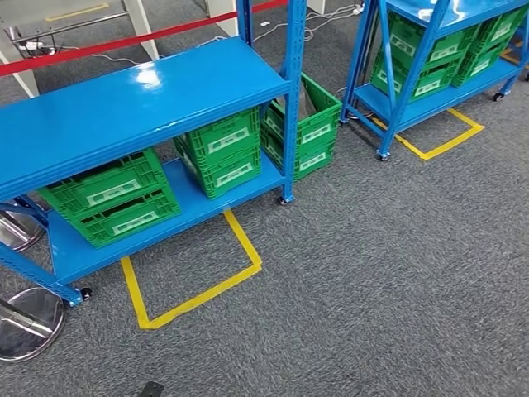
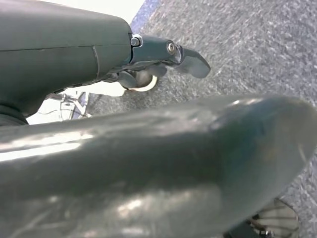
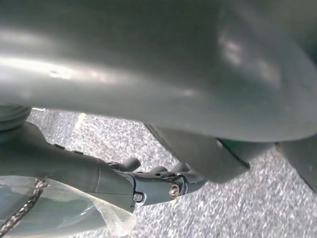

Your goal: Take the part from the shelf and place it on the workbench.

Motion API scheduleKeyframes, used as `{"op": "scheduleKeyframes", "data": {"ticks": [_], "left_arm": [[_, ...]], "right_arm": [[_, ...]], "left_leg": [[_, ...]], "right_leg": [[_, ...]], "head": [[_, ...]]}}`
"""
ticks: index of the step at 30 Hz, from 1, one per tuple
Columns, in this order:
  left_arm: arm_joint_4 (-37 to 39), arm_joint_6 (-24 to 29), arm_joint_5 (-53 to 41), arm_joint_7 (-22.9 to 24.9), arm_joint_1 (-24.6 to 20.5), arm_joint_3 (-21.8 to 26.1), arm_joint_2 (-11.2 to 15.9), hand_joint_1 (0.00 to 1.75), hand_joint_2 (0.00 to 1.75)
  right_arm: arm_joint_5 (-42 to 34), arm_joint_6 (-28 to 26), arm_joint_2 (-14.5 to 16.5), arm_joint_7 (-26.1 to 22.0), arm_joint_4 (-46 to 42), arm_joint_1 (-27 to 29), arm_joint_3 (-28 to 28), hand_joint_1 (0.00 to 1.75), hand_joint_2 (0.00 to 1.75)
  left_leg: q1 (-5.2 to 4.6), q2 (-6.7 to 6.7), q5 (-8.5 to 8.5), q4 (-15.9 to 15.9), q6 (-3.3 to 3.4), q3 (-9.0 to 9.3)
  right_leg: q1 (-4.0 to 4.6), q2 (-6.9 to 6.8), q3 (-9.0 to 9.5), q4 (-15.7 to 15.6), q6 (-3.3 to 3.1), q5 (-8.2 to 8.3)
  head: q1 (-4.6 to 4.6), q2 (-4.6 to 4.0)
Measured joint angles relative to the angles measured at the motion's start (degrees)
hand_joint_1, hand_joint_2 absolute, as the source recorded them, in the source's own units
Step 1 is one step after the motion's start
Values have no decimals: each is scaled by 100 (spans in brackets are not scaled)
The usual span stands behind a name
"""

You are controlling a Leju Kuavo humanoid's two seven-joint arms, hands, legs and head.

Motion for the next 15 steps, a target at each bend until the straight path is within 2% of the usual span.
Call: {"op": "scheduleKeyframes", "data": {"ticks": [3,4,5,7,8,9,10,11,12,13,14,15], "left_arm": [[-1,-4,38,-20,10,44,2,0,0],[-1,-5,55,-47,14,65,9,0,0],[-1,-11,70,-78,12,84,17,0,0],[-1,-34,87,-122,5,116,32,0,0],[-1,-49,95,-126,5,129,36,0,0],[-1,-57,101,-127,7,144,38,0,0],[-1,-60,104,-127,9,157,39,0,0],[-1,-62,105,-127,10,168,40,0,0],[-1,-63,105,-127,12,177,40,0,0],[-1,-63,104,-127,11,183,41,0,0],[-1,-64,104,-127,10,188,43,0,0],[-1,-65,102,-126,8,194,44,0,0]], "right_arm": [[24,-16,5,-5,-1,-12,2,0,0],[42,-27,7,-5,-2,-14,4,0,0],[59,-43,7,-3,-3,-16,6,0,0],[81,-77,7,5,-4,-14,9,0,0],[83,-89,7,9,-4,-12,9,0,0],[84,-96,7,12,-4,-9,9,0,0],[84,-99,7,14,-4,-6,8,0,0],[84,-101,6,15,-4,-5,8,0,0],[85,-102,5,16,-4,-4,7,0,0],[85,-103,5,16,-4,-6,7,0,0],[86,-104,5,16,-4,-8,8,0,0],[87,-103,5,15,-4,-9,8,0,0]], "left_leg": [[7,-4,-13,-111,57,36],[22,-3,0,-151,86,62],[37,-1,12,-186,111,86],[42,4,9,-199,148,103],[39,5,1,-197,155,106],[36,5,-8,-196,160,114],[35,2,-20,-195,158,129],[35,-4,-36,-195,151,153],[35,-9,-56,-194,136,178],[22,-15,-81,-184,113,195],[11,-18,-103,-176,88,202],[0,-19,-117,-170,61,200]], "right_leg": [[3,-4,7,-15,95,-18],[1,-1,-39,80,122,-89],[-2,4,-147,295,146,-213],[-16,9,-544,1038,179,-541],[-19,8,-742,1384,194,-643],[-20,7,-866,1568,203,-642],[-20,7,-881,1523,205,-524],[-20,6,-776,1251,199,-313],[-20,6,-597,843,188,-78],[-16,7,-407,447,173,77],[-14,13,-259,162,148,160],[-10,20,-178,12,123,172]], "head": [[3,0],[14,0],[30,0],[55,0],[56,0],[55,0],[57,0],[57,0],[58,0],[59,0],[56,0],[54,0]]}}
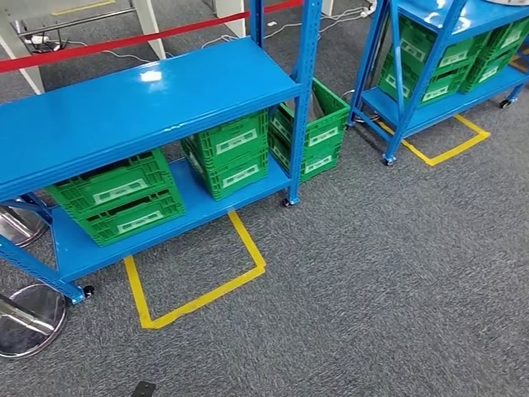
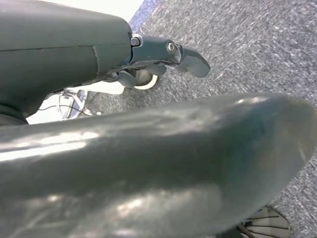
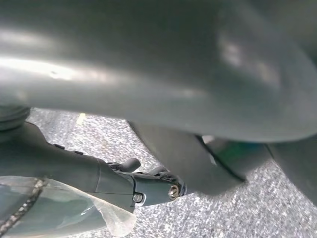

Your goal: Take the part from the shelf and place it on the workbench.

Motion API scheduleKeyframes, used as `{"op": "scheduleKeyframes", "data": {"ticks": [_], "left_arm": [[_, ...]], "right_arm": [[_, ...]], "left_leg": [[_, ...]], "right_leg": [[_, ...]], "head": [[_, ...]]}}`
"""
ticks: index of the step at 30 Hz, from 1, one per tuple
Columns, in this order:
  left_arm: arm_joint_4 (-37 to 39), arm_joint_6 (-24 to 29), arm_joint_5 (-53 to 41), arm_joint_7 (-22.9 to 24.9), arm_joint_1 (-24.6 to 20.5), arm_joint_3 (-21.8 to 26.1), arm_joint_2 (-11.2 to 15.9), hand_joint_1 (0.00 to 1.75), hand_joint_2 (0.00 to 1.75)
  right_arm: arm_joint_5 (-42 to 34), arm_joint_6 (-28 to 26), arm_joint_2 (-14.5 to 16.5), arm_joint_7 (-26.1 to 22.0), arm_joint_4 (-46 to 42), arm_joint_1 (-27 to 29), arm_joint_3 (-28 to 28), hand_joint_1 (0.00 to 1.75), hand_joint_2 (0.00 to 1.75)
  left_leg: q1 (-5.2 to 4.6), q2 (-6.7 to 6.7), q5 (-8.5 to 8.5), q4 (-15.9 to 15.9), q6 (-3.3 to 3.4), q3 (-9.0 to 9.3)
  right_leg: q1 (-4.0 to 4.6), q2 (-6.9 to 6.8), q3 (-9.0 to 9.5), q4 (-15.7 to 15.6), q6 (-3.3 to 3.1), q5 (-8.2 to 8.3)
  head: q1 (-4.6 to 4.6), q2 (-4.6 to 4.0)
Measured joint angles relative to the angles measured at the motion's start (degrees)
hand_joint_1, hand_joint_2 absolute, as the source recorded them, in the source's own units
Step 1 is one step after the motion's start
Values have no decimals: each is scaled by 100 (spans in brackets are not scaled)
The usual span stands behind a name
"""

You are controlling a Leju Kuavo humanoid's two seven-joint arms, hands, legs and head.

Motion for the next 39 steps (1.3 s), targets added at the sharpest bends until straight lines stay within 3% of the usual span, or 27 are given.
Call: {"op": "scheduleKeyframes", "data": {"ticks": [4,6,8,9,10,11,13,14,16,18,20,23,24,25,26,28,30,35,37,39], "left_arm": [[1,1,-49,18,-7,12,9,0,0],[1,5,-82,23,-11,11,13,0,0],[1,5,-97,23,-9,10,10,0,0],[1,5,-97,23,-2,10,7,0,0],[1,5,-97,23,4,10,5,0,0],[1,5,-98,23,7,10,4,0,0],[1,5,-106,23,3,10,6,0,0],[0,5,-115,23,-2,10,6,0,0],[0,4,-134,23,-12,10,2,0,0],[1,4,-141,23,-6,10,-5,0,0],[1,6,-145,23,-1,11,-9,0,0],[1,5,-150,23,-18,14,-16,0,0],[1,5,-150,22,-18,15,-20,0,0],[1,5,-149,21,-16,16,-23,0,0],[1,5,-149,19,-15,16,-24,0,0],[1,3,-152,16,-13,16,-32,0,0],[1,-2,-167,16,-17,15,-45,0,0],[-1,-11,-215,16,-26,15,-47,0,0],[-1,-13,-219,16,-24,16,-45,0,0],[-1,-23,-219,16,-7,16,-44,0,0]], "right_arm": [[4,11,1,18,0,8,1,0,0],[9,24,1,54,0,3,1,0,0],[12,36,0,80,0,4,1,0,0],[13,43,-1,85,0,6,1,0,0],[13,49,-2,85,0,6,1,0,0],[14,56,-3,85,0,5,1,0,0],[16,78,-3,85,0,3,1,0,0],[17,88,-3,86,0,-1,1,0,0],[19,101,-3,93,0,-10,2,0,0],[19,100,-3,102,-1,-20,1,0,0],[19,100,-4,110,-3,-26,1,0,0],[19,100,-5,141,-4,-26,1,0,0],[17,100,-5,155,-4,-23,1,0,0],[15,100,-6,166,-4,-21,0,0,0],[14,100,-7,175,-4,-21,-1,0,0],[14,101,-9,183,-4,-24,-1,0,0],[15,107,-11,181,-4,-28,1,0,0],[7,115,-17,178,-4,-6,-3,0,0],[-1,115,-18,177,-4,-4,-4,0,0],[-6,115,-19,176,-4,1,-5,0,0]], "left_leg": [[10,5,-90,102,-100,-24],[27,13,-377,615,-161,-248],[43,17,-685,1385,-197,-630],[51,17,-724,1632,-205,-770],[58,17,-636,1661,-206,-812],[64,18,-453,1491,-200,-763],[64,20,0,759,-170,-461],[57,22,112,428,-148,-322],[35,23,123,142,-107,-209],[33,21,110,92,-60,-204],[51,23,117,39,6,-169],[49,31,86,17,91,-134],[43,32,70,18,105,-123],[39,32,51,18,112,-104],[37,28,28,19,112,-75],[36,21,-31,19,89,4],[14,14,-91,33,36,52],[6,22,-212,149,-106,46],[20,24,-444,693,-161,-210],[34,24,-658,1436,-192,-645]], "right_leg": [[-9,5,56,-65,-118,-17],[-22,-11,92,-82,-169,-30],[-20,-24,118,-81,-201,-57],[-19,-24,134,-80,-206,-70],[-19,-19,154,-80,-205,-85],[-19,-13,182,-80,-200,-103],[-15,-6,228,-81,-171,-146],[-5,-5,245,-75,-143,-170],[7,-13,241,-75,-77,-194],[-1,-20,252,-90,-9,-204],[-8,-18,165,75,45,-321],[-10,-15,-399,1110,81,-764],[-10,-15,-590,1425,87,-840],[-10,-16,-695,1556,88,-805],[-10,-16,-690,1466,83,-656],[-8,-17,-406,783,51,-199],[2,-15,-92,168,7,-2],[-12,-3,107,-71,-120,-90],[-24,-15,192,-103,-173,-130],[-22,-18,272,-106,-200,-201]], "head": [[-15,0],[-38,0],[-48,0],[-46,0],[-47,0],[-48,0],[-47,0],[-46,0],[-37,0],[-31,0],[-16,0],[8,0],[8,0],[8,0],[9,0],[9,0],[7,0],[-21,0],[-40,0],[-43,0]]}}
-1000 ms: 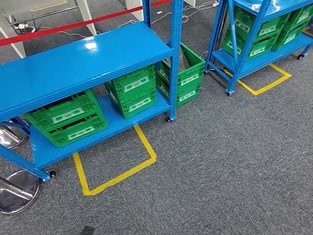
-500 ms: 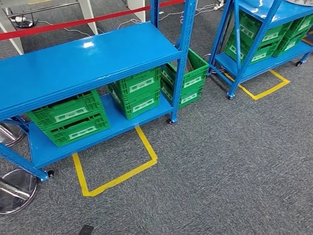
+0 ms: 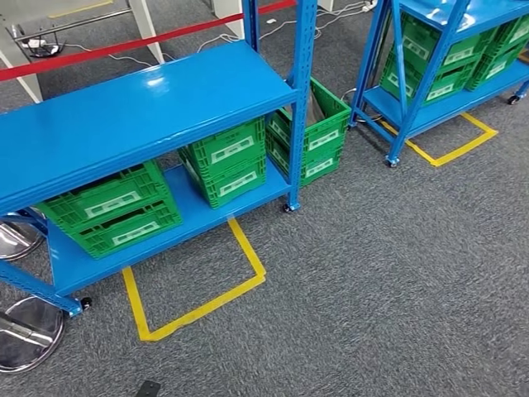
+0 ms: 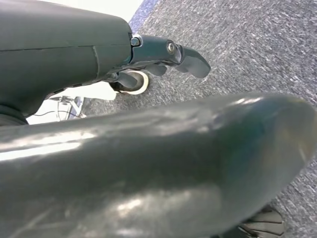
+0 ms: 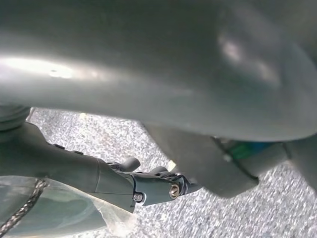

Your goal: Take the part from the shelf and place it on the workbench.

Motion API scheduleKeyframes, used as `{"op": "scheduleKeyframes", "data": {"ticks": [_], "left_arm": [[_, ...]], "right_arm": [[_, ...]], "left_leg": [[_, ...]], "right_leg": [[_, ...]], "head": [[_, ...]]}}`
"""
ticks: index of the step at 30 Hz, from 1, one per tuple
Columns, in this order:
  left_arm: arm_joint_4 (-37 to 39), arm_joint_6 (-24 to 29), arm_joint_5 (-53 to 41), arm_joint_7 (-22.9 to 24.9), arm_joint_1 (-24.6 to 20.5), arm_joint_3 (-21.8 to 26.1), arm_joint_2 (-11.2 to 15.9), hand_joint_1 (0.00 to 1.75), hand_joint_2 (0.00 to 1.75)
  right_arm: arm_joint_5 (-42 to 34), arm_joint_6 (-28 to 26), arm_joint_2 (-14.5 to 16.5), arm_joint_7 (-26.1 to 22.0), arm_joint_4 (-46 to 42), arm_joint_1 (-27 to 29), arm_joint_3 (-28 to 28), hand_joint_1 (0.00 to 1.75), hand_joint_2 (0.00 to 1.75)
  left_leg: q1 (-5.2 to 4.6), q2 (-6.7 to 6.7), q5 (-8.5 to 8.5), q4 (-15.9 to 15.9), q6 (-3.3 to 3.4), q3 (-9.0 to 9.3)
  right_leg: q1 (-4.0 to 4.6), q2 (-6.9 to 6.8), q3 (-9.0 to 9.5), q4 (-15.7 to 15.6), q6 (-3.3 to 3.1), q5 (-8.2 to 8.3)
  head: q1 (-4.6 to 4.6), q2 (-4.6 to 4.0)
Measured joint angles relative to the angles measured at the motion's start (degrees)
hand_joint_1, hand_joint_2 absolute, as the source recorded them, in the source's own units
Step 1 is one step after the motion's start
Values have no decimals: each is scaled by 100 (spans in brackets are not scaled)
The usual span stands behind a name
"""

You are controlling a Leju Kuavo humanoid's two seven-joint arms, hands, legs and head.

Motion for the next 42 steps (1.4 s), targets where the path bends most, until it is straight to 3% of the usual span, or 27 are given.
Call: {"op": "scheduleKeyframes", "data": {"ticks": [1,2,5,7,9,11,13,15,16,17,18,20,21,22,26,28,30,31,32,33,35,37,38,40,42], "left_arm": [[1,-5,0,0,12,0,1,0,0],[1,-11,0,0,22,-1,1,0,0],[1,-17,0,0,32,2,1,0,0],[1,-20,-1,-3,27,6,0,0,0],[1,-22,-2,-9,22,8,0,0,0],[1,-24,-6,-11,29,11,10,0,0],[1,-31,-15,-10,23,16,21,0,0],[1,-45,-23,-6,12,20,16,0,0],[1,-53,-31,-2,15,20,11,0,0],[1,-57,-44,2,20,20,7,0,0],[1,-63,-61,6,25,20,5,0,0],[2,-75,-93,8,29,20,0,0,0],[2,-80,-104,8,25,20,-2,0,0],[2,-82,-113,10,17,20,-8,0,0],[3,-87,-163,41,0,17,-22,0,0],[3,-82,-212,69,-6,10,-17,0,87],[3,-84,-239,99,-11,4,-15,0,175],[3,-87,-246,111,-5,3,-14,0,175],[3,-91,-256,119,8,3,-12,0,175],[3,-92,-268,126,20,3,-9,0,175],[3,-92,-289,138,32,3,-6,0,175],[3,-93,-296,145,10,1,-10,0,175],[3,-94,-298,148,-1,-1,-14,0,175],[3,-94,-304,155,-7,-4,-15,0,175],[2,-92,-312,161,0,-4,-9,0,175]], "right_arm": [[-1,0,-2,0,0,5,-1,0,0],[-1,0,-3,0,0,9,-1,0,0],[-10,0,-3,-5,2,12,-1,0,0],[-30,-2,-3,-11,5,7,-2,0,0],[-49,-4,-3,-15,6,-8,-3,0,0],[-57,-7,-3,-22,5,-27,-3,0,0],[-53,-8,-4,-34,4,-40,-2,0,0],[-36,-10,-4,-47,4,-39,-1,0,0],[-23,-14,-4,-61,4,-34,-2,0,0],[-7,-23,-4,-80,4,-29,-2,0,0],[9,-35,-4,-103,4,-25,-1,0,0],[32,-57,-7,-138,5,-18,1,0,0],[39,-65,-9,-157,5,-15,2,0,0],[45,-72,-11,-175,5,-8,3,0,0],[66,-102,-14,-213,5,27,11,0,0],[68,-104,-11,-209,7,17,12,0,0],[69,-97,-10,-207,7,6,12,0,0],[71,-92,-10,-207,7,2,12,0,0],[76,-86,-10,-205,7,0,13,0,0],[83,-80,-10,-204,7,-3,14,0,0],[100,-65,-8,-203,7,-1,20,0,0],[112,-53,-6,-202,8,2,33,0,0],[116,-50,-6,-201,9,3,43,0,0],[123,-55,-7,-197,8,-6,59,0,0],[129,-64,-7,-199,5,-27,66,0,0]], "left_leg": [[7,0,22,202,-8,-155],[14,0,159,198,-9,-219],[17,4,848,-661,30,26],[-13,7,889,-1095,93,227],[-35,-3,746,-1234,173,331],[-21,-12,709,-1304,249,438],[-7,-13,660,-1349,314,558],[-18,-11,593,-1350,347,629],[-24,-11,553,-1350,350,676],[-28,-14,508,-1349,350,736],[-29,-21,456,-1349,345,808],[-26,-38,349,-1356,323,939],[-24,-54,306,-1357,297,971],[-22,-66,271,-1357,263,979],[-17,-80,189,-1310,149,1017],[-3,-59,13,-942,89,844],[19,-46,-227,-257,33,443],[32,-45,-274,12,11,253],[44,-38,-210,107,-8,138],[54,-20,-29,8,-23,107],[57,168,512,-573,-35,229],[5,461,748,-1042,2,284],[-21,539,757,-1118,38,268],[-33,448,800,-1176,124,240],[-11,292,825,-1220,184,250]], "right_leg": [[0,5,50,0,0,-42],[0,12,109,0,8,-88],[7,25,285,-4,59,-247],[13,20,334,-21,119,-334],[5,7,413,-28,186,-345],[-4,0,434,79,237,-379],[-6,4,148,546,263,-553],[-4,4,-373,1245,277,-766],[-2,4,-604,1473,282,-782],[-1,3,-746,1516,283,-687],[0,3,-790,1361,278,-472],[8,7,-694,756,247,74],[21,23,-638,497,226,189],[31,33,-596,362,198,250],[36,-18,-448,215,78,204],[8,-79,-327,122,37,194],[7,-154,-242,94,7,149],[6,-190,-202,94,-2,116],[5,-227,-151,94,-2,78],[2,-267,-90,94,2,36],[-3,-364,21,91,38,-52],[19,-473,94,99,106,-121],[38,-535,111,99,140,-147],[64,-676,167,89,196,-199],[45,-532,136,209,255,-343]], "head": [[-3,0],[-2,0],[-1,-1],[2,-1],[-1,0],[7,0],[27,0],[36,0],[34,0],[35,0],[36,0],[35,0],[32,0],[31,0],[39,0],[14,0],[-5,0],[-3,0],[-4,0],[-4,0],[-3,0],[-13,0],[-13,0],[-15,0],[7,0]]}}
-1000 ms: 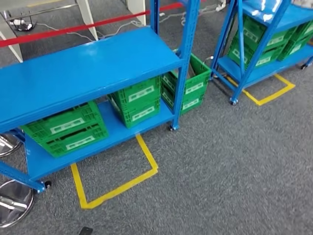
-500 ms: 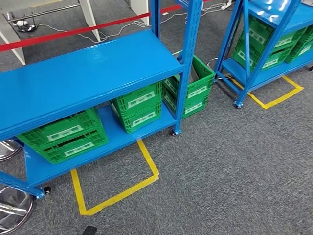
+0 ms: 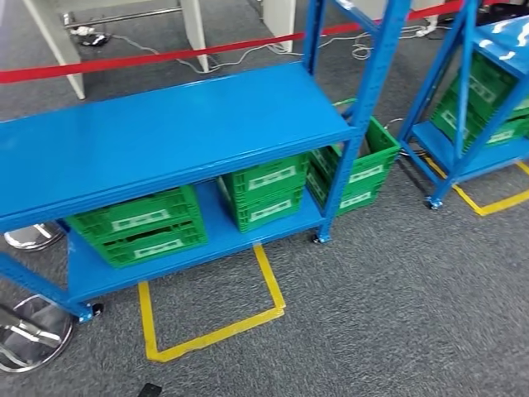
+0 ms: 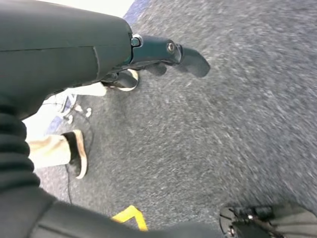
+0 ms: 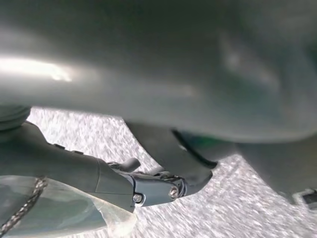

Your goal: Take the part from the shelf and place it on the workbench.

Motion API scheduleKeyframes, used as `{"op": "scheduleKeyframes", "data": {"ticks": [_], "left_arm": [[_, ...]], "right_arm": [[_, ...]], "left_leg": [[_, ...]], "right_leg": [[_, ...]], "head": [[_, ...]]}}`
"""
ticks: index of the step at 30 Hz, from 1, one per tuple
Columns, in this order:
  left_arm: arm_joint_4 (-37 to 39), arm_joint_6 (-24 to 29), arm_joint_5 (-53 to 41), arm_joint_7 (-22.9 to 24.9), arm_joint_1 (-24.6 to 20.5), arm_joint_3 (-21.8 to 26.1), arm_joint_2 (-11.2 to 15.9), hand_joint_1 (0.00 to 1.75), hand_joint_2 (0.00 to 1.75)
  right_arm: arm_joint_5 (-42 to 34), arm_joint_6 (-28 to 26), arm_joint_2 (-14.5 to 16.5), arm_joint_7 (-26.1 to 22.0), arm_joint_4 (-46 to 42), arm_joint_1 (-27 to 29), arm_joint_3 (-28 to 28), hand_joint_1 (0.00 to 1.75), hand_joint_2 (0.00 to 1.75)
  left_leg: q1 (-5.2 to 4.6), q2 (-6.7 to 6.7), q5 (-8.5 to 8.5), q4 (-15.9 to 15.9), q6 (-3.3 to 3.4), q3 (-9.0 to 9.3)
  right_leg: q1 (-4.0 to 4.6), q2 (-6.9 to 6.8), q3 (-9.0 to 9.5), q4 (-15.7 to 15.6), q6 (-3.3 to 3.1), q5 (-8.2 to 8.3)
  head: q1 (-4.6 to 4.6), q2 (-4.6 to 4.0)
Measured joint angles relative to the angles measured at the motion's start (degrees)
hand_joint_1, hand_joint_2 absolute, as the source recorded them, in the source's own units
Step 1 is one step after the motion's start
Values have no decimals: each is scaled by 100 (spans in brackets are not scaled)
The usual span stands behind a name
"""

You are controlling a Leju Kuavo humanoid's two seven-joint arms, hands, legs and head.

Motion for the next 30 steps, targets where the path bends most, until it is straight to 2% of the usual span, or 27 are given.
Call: {"op": "scheduleKeyframes", "data": {"ticks": [2,4,5,6,7,9,10,11,13,14,16,17,18,19,20,21,22,23,25,26,28,30], "left_arm": [[1,0,-11,1,-18,-1,-3,0,175],[1,-8,-19,3,-30,-2,-9,0,175],[1,-17,-20,8,-24,-2,-10,0,175],[1,-29,-23,16,-17,-2,-8,0,175],[1,-44,-26,25,-11,-2,-7,0,175],[1,-60,-32,35,-12,-2,-10,0,175],[1,-64,-33,35,-16,-2,-12,0,175],[1,-63,-35,36,-15,-2,-13,0,175],[1,-63,-39,48,0,-2,-9,0,175],[1,-63,-40,59,13,-2,-4,0,175],[1,-66,-40,80,20,-2,3,0,175],[1,-67,-40,86,11,-2,2,0,175],[1,-68,-40,88,0,-2,1,0,175],[1,-68,-40,88,-8,-2,1,0,175],[1,-68,-39,88,-7,-2,1,0,175],[1,-67,-36,88,0,-2,1,0,175],[1,-64,-30,88,7,-1,1,0,175],[1,-61,-25,87,12,-1,1,0,175],[1,-57,-13,87,2,0,8,0,175],[1,-61,-2,87,-2,0,10,0,175],[0,-98,65,98,12,-3,17,0,175],[-2,-176,205,117,55,-26,33,0,175]], "right_arm": [[3,-5,1,-3,-1,-10,4,0,0],[4,-5,1,-3,-1,-4,5,0,0],[6,-5,1,-3,-1,-3,6,0,0],[8,-4,1,-3,-1,-3,7,0,0],[10,-3,1,-3,-1,-4,8,0,0],[16,2,-1,-3,-1,6,9,0,0],[18,3,-2,-3,-1,12,10,0,0],[17,4,-3,-2,-1,16,11,0,0],[-12,-3,-3,15,-1,8,12,0,0],[-37,-9,-2,28,-1,3,11,0,0],[-86,-25,1,63,-1,3,9,0,0],[-100,-29,1,79,-1,12,8,0,0],[-108,-32,0,92,-1,24,7,0,0],[-114,-32,-3,102,-1,36,6,0,0],[-119,-29,-5,106,-1,43,5,0,44],[-129,-23,-8,106,-1,42,4,0,87],[-145,-15,-10,107,-1,36,2,0,131],[-161,-5,-10,109,-1,29,-1,0,175],[-189,13,-9,120,-1,20,-7,0,175],[-202,16,-9,139,-1,17,-9,0,175],[-279,-3,-10,235,-9,14,-6,0,175],[-474,-43,-25,350,-36,26,15,0,175]], "left_leg": [[16,-154,28,-25,56,-6],[11,-320,40,-25,83,-22],[8,-404,42,-24,86,-21],[6,-489,44,-23,86,-17],[5,-576,47,-22,82,-9],[1,-733,55,-13,57,-10],[-1,-801,65,-8,32,-21],[0,-853,77,-11,0,-33],[5,-937,113,-41,-70,-50],[3,-900,109,-40,-100,-56],[-12,-650,-69,192,-161,-153],[-11,-491,-251,482,-190,-268],[-5,-388,-446,844,-216,-419],[6,-349,-596,1192,-233,-562],[16,-330,-655,1415,-243,-645],[22,-324,-601,1429,-244,-631],[26,-322,-456,1237,-233,-517],[23,-322,-257,871,-207,-320],[0,-315,-33,164,-129,43],[-15,-313,-5,-34,-98,136],[-36,-312,-21,-129,-60,164],[-6,-301,13,-206,-8,205]], "right_leg": [[-22,345,-268,554,30,-319],[-24,499,-645,1277,23,-593],[-24,521,-755,1449,14,-592],[-24,535,-768,1409,1,-479],[-25,565,-677,1157,-16,-274],[-36,790,-378,415,-60,116],[-42,902,-267,135,-78,213],[-44,983,-211,-21,-95,242],[-46,945,-177,-87,-138,247],[-54,903,-157,-105,-173,270],[-76,809,-122,-132,-242,314],[-75,756,-121,-135,-262,322],[-71,701,-122,-134,-273,323],[-66,649,-123,-134,-278,320],[-63,605,-124,-133,-281,316],[-61,577,-123,-133,-282,313],[-58,559,-118,-133,-281,311],[-54,548,-111,-133,-276,309],[-42,535,-113,-131,-253,301],[-37,529,-122,-130,-229,300],[-34,527,-127,-149,-161,307],[-38,530,-138,-135,-95,267]], "head": [[24,0],[29,0],[28,0],[27,0],[27,0],[29,0],[27,0],[25,0],[22,0],[22,0],[-12,0],[-28,0],[-45,0],[-46,0],[-45,0],[-46,0],[-46,0],[-46,0],[-44,0],[-42,0],[-43,0],[-36,0]]}}
